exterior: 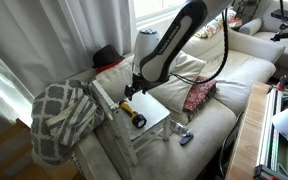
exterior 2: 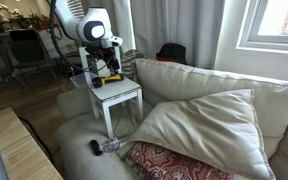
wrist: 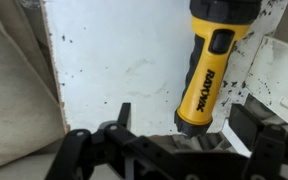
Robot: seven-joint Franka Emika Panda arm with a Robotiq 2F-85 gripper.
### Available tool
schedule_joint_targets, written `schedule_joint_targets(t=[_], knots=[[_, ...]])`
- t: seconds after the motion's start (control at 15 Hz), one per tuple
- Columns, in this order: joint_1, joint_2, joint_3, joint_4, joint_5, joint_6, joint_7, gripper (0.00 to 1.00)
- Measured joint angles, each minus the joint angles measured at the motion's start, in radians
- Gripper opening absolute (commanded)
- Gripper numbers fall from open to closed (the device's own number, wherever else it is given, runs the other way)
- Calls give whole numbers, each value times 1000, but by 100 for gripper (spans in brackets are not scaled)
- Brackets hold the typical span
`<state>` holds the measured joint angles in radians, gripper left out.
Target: Lay the flashlight flat on the seat of the wooden chair and put the bottle of water upright on it
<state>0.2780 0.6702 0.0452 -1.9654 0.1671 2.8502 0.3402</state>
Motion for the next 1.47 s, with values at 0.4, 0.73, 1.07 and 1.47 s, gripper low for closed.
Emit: schedule_joint_targets(t=[0.4,0.73,1.07,1.47], knots=[[-10,-253,-12,-264,-41,-8,-59,100],[-29,-338,1,-383,-43,-7,-104,100],[-31,-340,3,-388,-44,-7,-107,100],[-33,-340,1,-378,-70,-26,-92,100]])
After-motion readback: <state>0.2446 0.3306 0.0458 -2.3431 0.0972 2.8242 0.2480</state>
